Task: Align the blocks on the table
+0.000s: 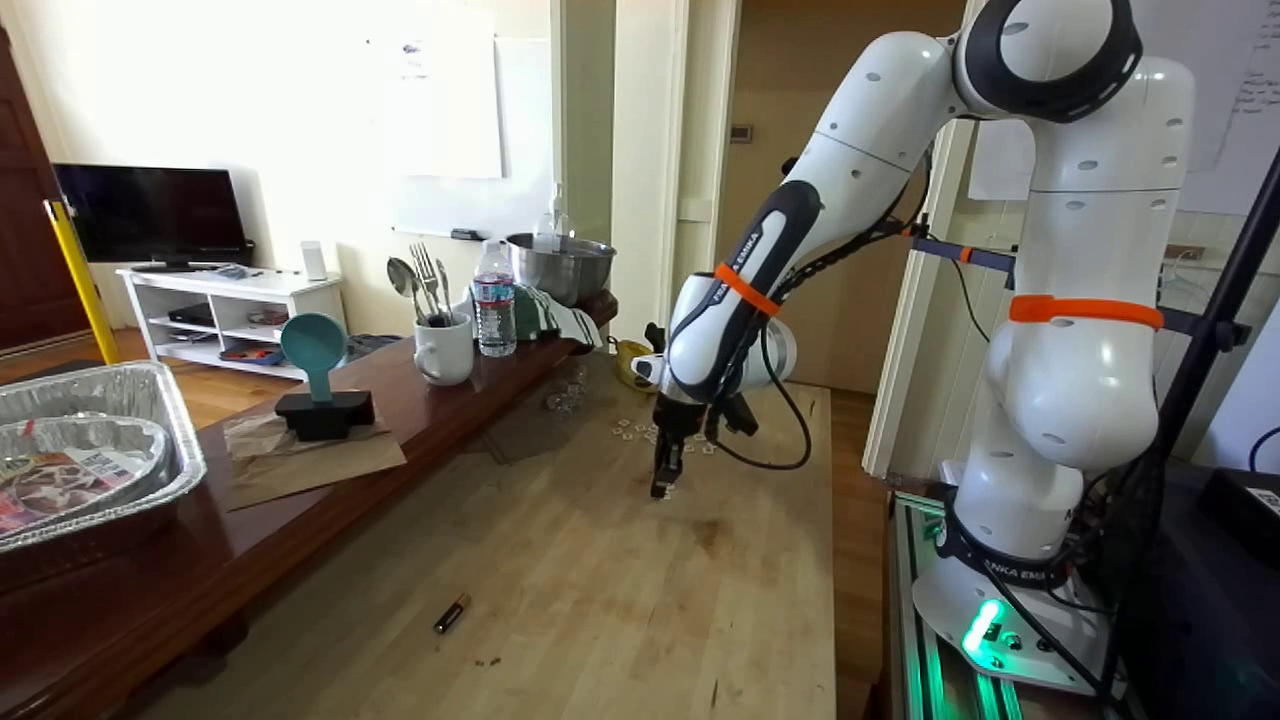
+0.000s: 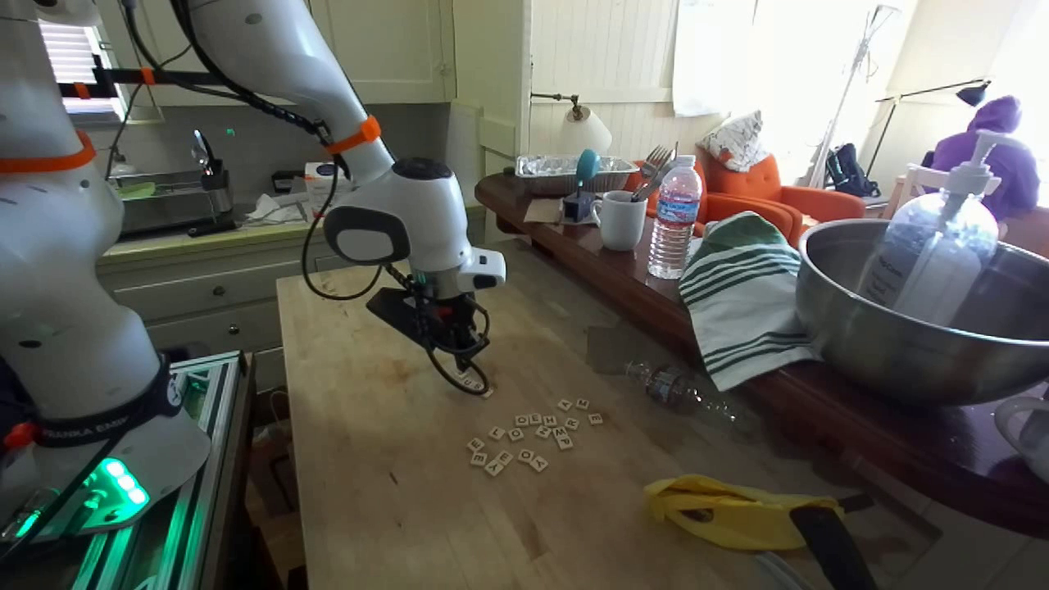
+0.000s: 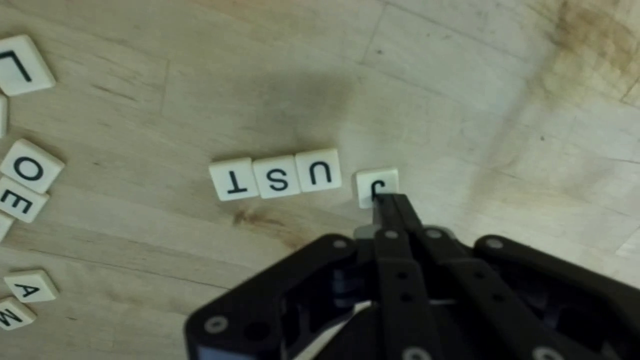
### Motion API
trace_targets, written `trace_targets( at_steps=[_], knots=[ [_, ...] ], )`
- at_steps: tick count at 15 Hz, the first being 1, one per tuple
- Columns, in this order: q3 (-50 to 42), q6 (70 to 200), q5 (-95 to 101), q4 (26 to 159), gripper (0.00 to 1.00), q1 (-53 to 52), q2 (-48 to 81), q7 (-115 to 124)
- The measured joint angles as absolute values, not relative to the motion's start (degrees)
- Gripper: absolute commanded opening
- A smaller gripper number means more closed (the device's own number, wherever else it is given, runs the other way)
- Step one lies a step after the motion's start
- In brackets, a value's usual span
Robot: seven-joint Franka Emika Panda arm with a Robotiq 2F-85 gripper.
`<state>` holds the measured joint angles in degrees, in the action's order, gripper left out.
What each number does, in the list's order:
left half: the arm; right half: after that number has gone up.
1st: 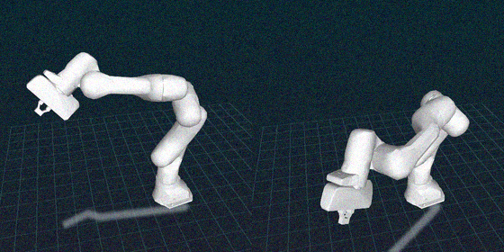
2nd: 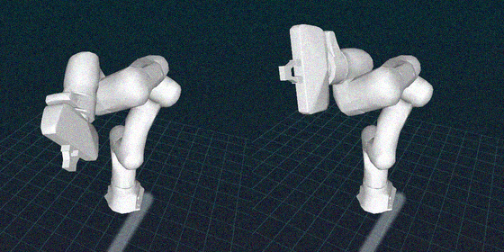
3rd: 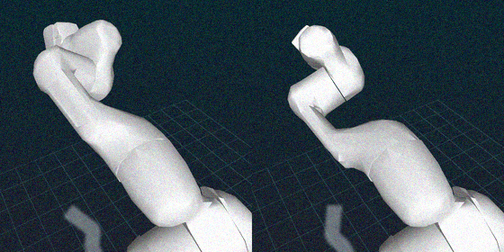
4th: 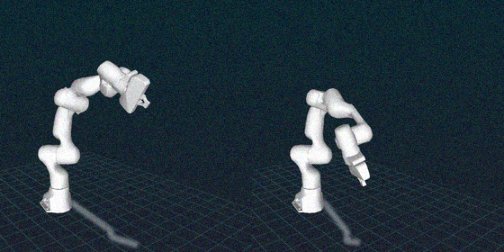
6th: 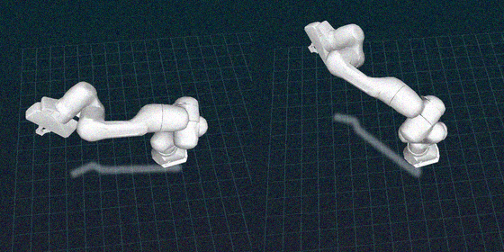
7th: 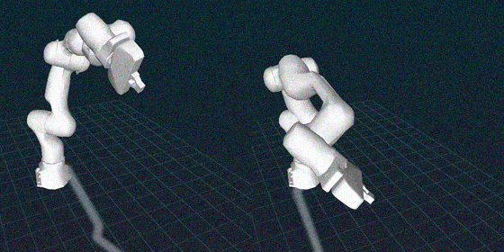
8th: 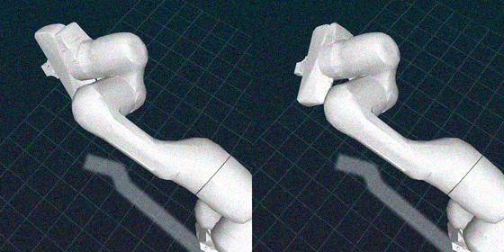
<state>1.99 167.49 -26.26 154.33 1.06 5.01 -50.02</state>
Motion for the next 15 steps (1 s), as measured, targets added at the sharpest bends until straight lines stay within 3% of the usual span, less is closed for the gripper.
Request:
trace_targets(
  at_steps=[10,15],
  knots=[
    [0.92,166.81,-22.69,156.40,0.00,1.25,3.34,-52.20],
    [-2.31,164.03,-10.70,156.96,0.00,2.21,2.32,-47.55]
  ],
)
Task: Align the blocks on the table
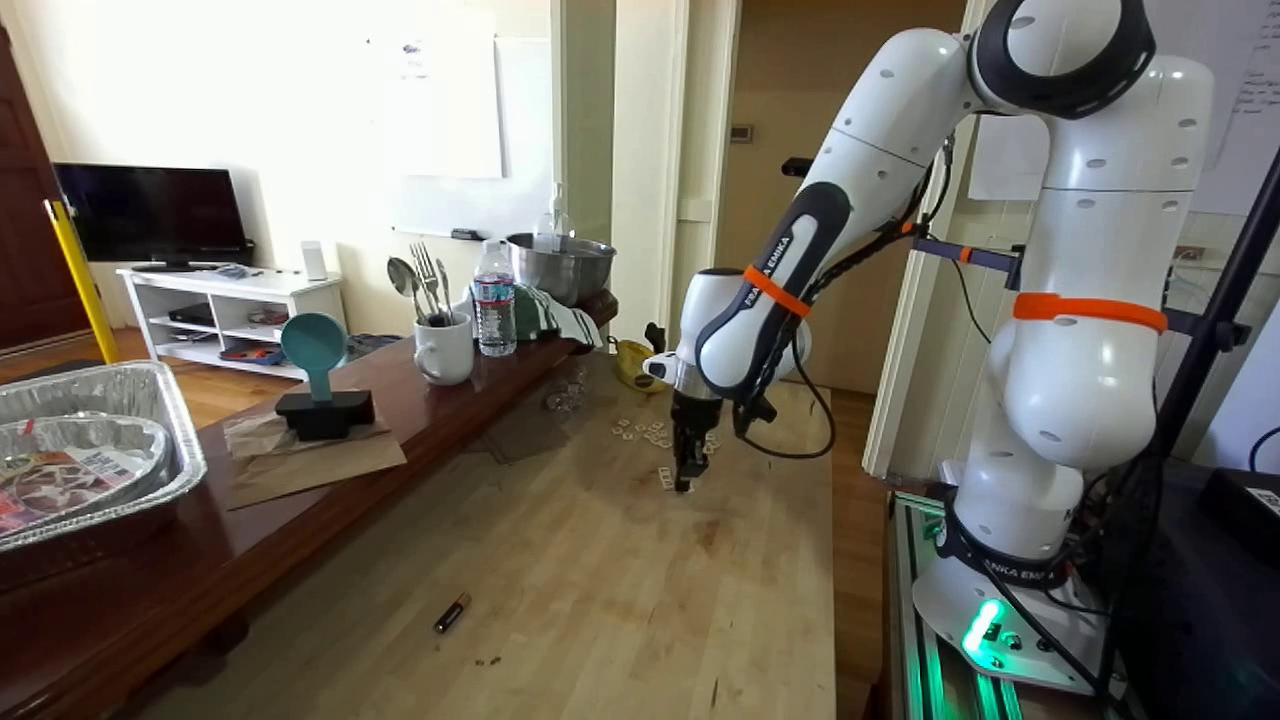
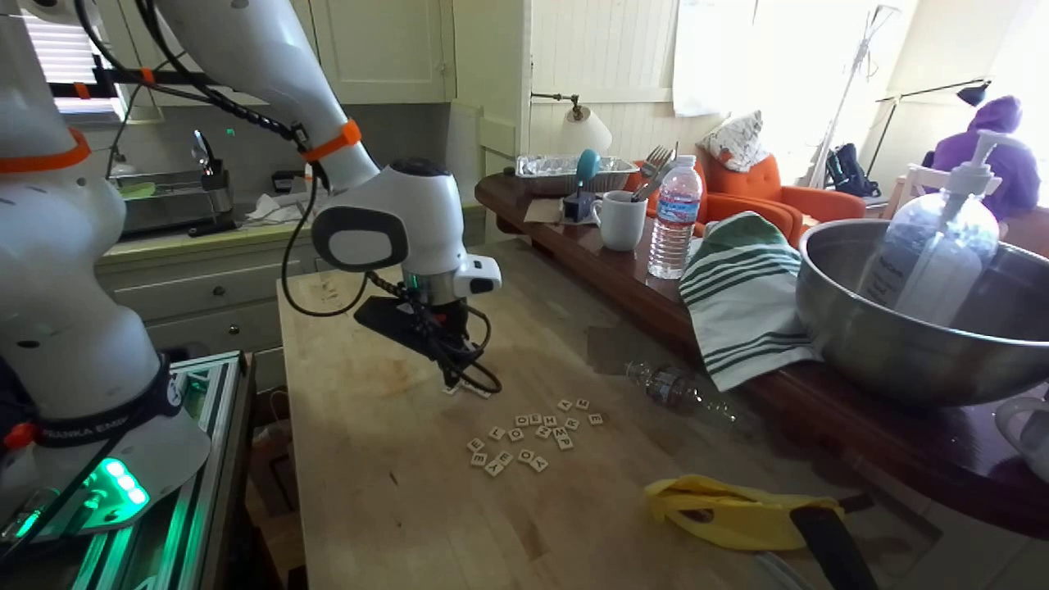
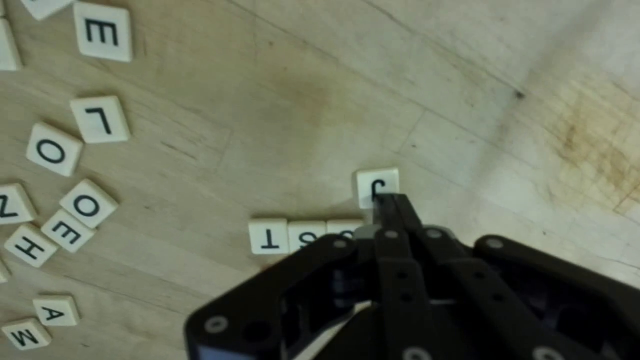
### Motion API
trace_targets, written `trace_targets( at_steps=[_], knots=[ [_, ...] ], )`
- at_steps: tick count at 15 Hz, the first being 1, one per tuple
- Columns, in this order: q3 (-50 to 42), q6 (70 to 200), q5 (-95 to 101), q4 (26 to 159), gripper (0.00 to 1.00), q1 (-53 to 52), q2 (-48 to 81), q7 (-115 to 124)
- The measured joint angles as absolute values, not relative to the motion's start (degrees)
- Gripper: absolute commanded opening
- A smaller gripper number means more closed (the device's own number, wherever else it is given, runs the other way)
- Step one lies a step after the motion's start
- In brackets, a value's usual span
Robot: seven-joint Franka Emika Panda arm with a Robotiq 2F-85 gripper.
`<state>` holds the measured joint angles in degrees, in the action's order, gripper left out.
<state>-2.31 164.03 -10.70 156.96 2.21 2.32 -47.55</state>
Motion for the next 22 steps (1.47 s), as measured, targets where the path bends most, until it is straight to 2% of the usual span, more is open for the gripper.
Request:
trace_targets(
  at_steps=[10,15,22],
  knots=[
    [-9.66,157.39,16.26,157.04,0.00,8.16,0.82,-28.43],
    [-11.68,158.76,16.38,157.07,0.00,10.90,0.83,-27.28],
    [-11.96,168.17,7.22,157.15,0.00,11.86,1.82,-28.00]
  ],
)
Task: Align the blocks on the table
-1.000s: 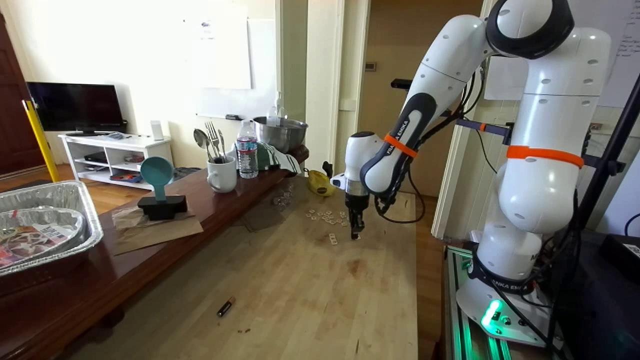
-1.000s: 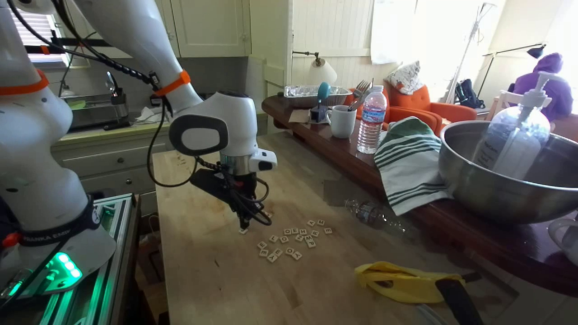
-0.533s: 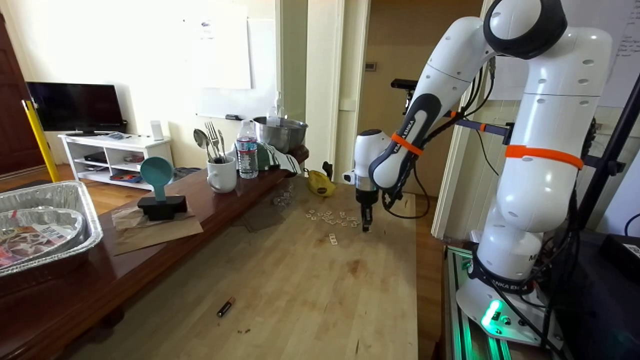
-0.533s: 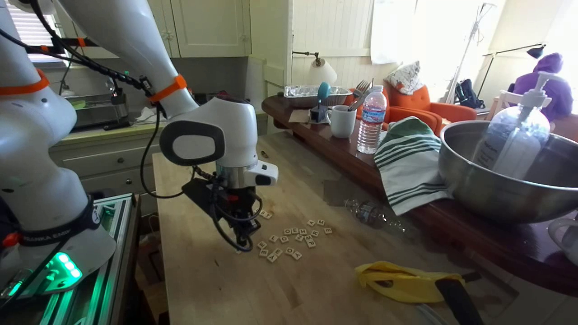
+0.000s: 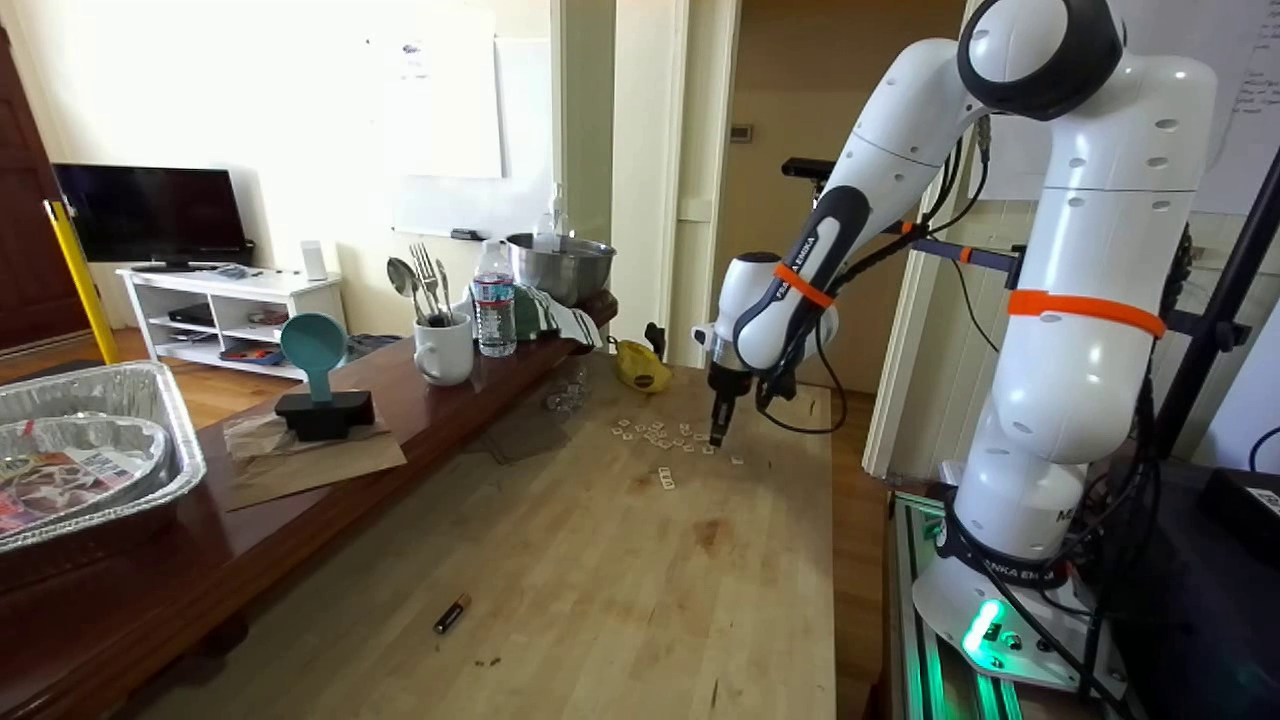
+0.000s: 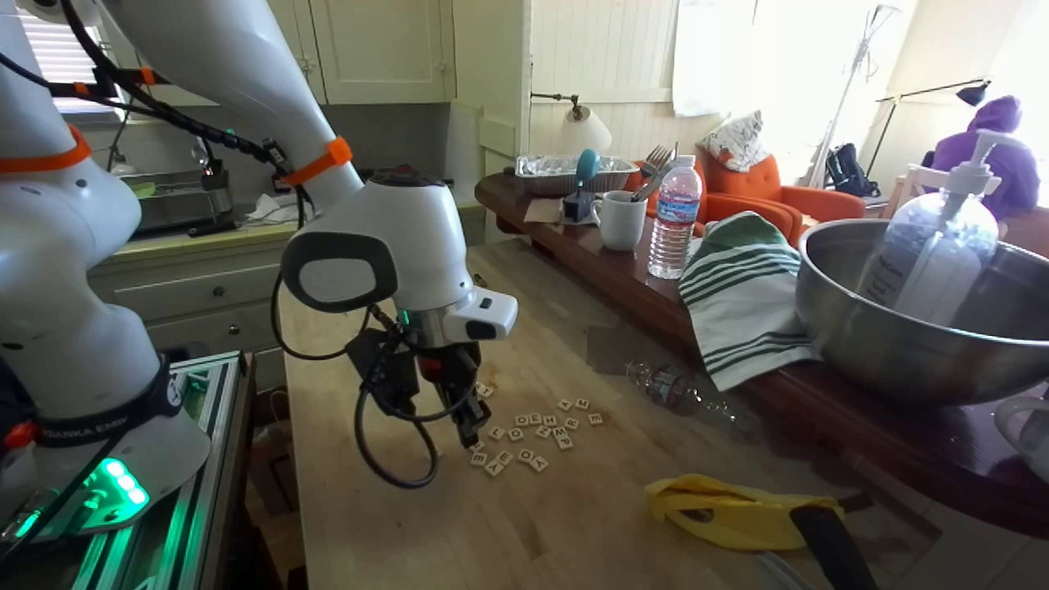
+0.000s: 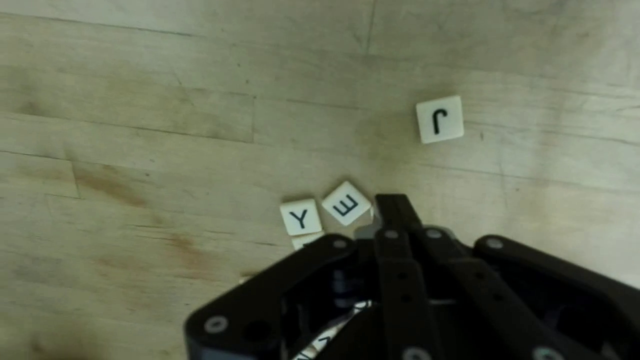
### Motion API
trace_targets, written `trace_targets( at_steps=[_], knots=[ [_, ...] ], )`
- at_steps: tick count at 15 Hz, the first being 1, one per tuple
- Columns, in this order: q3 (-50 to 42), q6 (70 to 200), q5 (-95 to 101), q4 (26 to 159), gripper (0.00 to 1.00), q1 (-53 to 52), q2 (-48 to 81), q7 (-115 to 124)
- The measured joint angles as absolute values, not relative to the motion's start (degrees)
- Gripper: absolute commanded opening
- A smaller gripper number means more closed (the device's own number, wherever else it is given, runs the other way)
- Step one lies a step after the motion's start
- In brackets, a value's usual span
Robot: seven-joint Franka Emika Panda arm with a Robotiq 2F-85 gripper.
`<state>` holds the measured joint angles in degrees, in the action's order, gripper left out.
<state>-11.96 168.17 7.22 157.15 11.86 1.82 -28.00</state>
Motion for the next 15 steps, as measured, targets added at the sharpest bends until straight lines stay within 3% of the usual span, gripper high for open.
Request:
trace_targets(
  at_steps=[15],
  knots=[
    [-1.93,178.02,-15.76,156.63,0.00,13.97,5.24,-40.61]
  ],
)
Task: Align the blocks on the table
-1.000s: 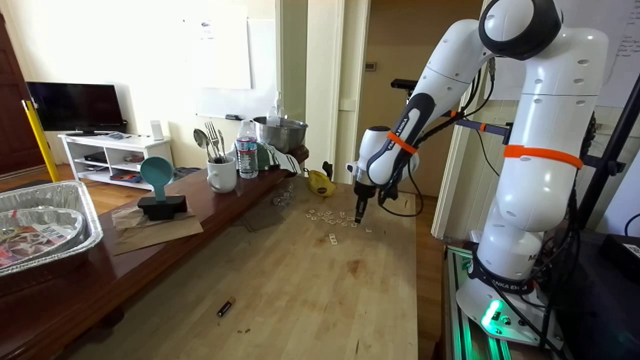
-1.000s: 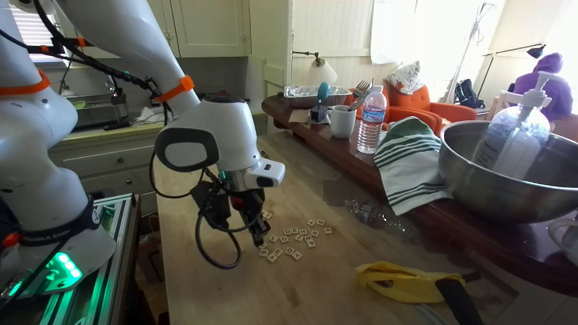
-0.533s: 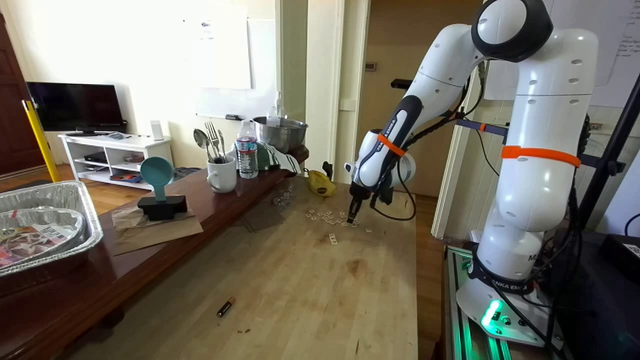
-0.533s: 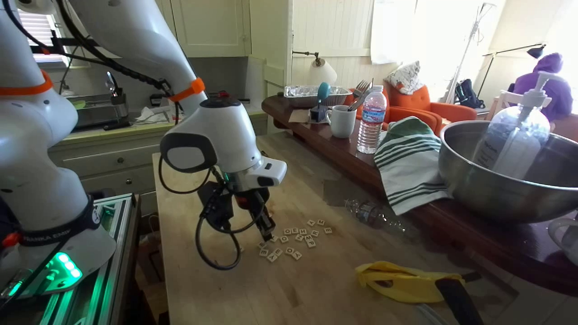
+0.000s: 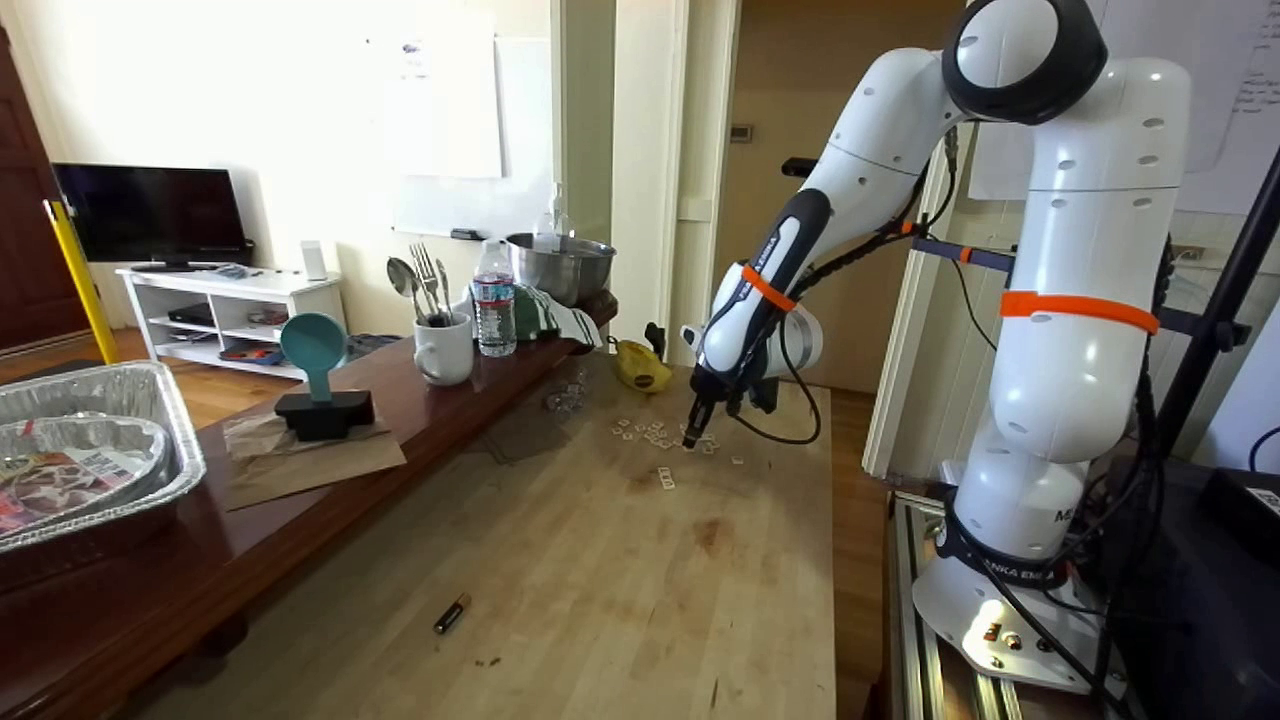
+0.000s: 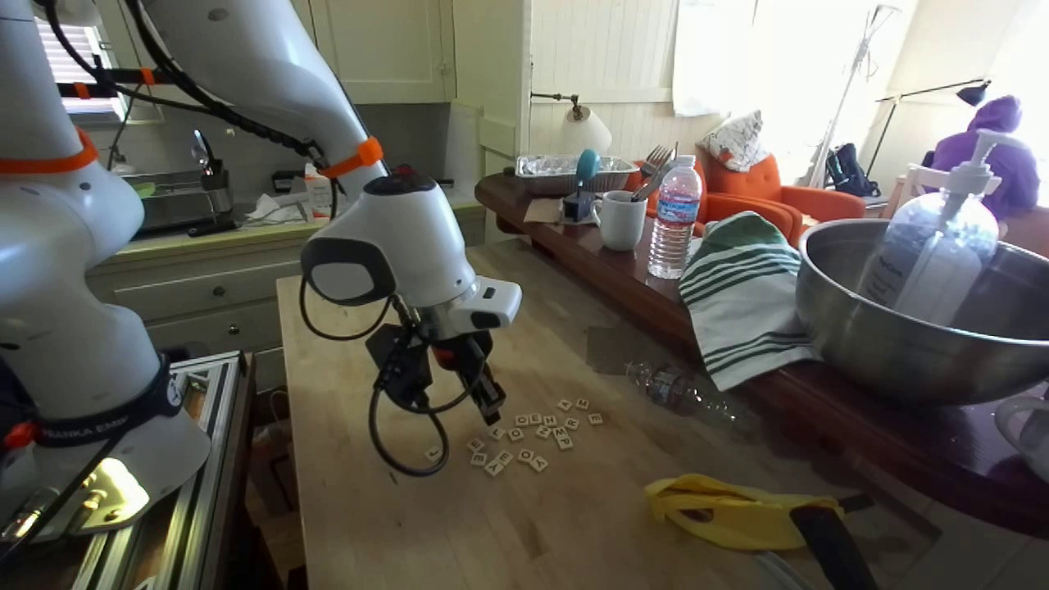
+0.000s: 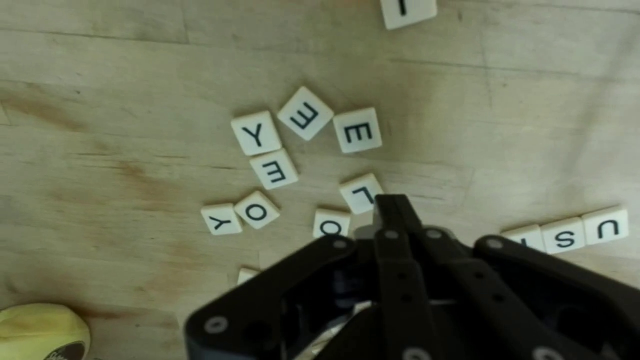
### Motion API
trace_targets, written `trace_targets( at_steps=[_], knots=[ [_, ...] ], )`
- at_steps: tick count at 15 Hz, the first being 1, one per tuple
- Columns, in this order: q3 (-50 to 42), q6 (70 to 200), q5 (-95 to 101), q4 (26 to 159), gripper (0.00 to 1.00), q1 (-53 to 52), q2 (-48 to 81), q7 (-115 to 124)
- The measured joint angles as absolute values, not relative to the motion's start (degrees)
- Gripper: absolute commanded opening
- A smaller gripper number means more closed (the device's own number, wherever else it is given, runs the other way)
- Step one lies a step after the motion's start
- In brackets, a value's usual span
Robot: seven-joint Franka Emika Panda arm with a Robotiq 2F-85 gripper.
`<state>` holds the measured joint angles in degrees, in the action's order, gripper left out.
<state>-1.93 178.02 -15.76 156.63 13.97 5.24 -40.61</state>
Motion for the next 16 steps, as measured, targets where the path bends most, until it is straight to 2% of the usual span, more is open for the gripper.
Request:
trace_targets(
  at_steps=[5,16],
  knots=[
    [-1.45,179.49,-16.13,156.50,0.00,16.62,6.65,-42.22],
    [10.32,182.07,-20.66,154.19,0.00,26.46,9.23,-45.34]
  ],
)
